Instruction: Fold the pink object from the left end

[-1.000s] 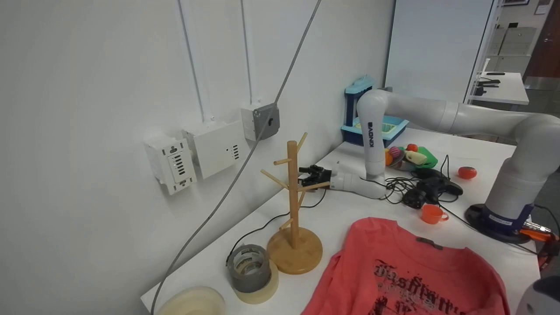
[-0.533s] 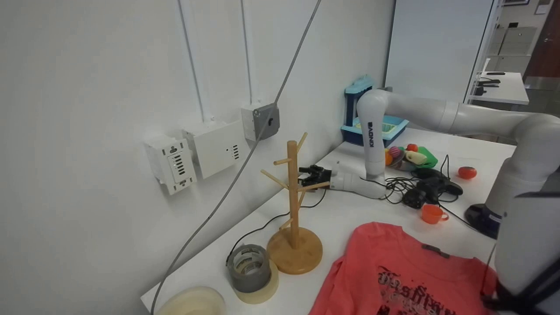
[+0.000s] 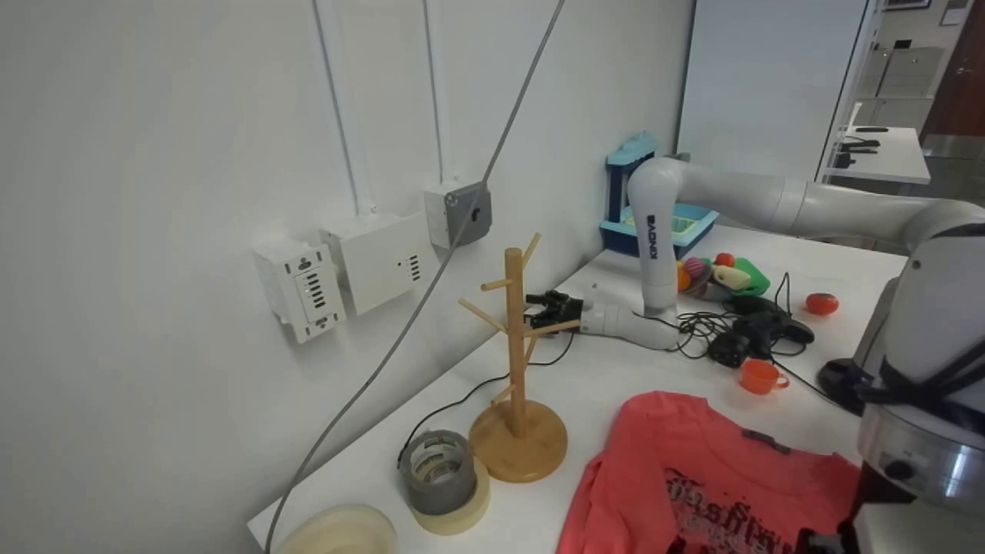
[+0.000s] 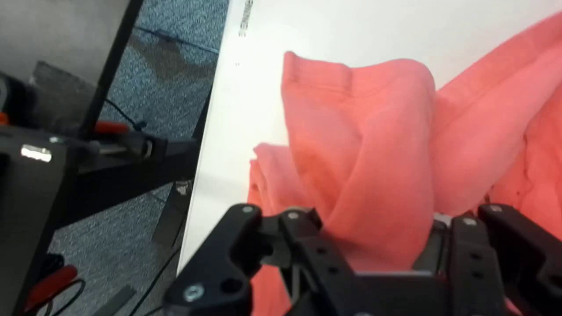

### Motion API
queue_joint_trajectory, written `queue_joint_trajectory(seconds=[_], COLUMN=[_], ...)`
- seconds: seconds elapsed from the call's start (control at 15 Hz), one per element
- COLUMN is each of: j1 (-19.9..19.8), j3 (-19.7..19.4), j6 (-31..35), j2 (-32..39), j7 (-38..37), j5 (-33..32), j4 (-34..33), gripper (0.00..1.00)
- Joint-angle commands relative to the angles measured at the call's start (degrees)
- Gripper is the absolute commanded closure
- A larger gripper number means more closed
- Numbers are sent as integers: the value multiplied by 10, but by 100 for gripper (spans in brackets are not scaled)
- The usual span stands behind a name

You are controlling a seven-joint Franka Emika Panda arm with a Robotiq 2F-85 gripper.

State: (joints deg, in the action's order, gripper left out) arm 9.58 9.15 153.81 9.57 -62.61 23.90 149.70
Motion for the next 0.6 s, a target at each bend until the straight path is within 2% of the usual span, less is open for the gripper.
queue_joint_trajectory(seconds=[0.0,0.2,0.33,0.47,0.53], j1=[99,201,266,277,285], j3=[-128,-263,-347,-371,-380], j6=[37,42,15,-8,-21], j2=[-27,2,10,7,5], j7=[-132,-251,-331,-411,-436], j5=[-160,-307,-404,-501,-528], j4=[36,14,-8,-17,-20], gripper=[100,100,100,100,100])
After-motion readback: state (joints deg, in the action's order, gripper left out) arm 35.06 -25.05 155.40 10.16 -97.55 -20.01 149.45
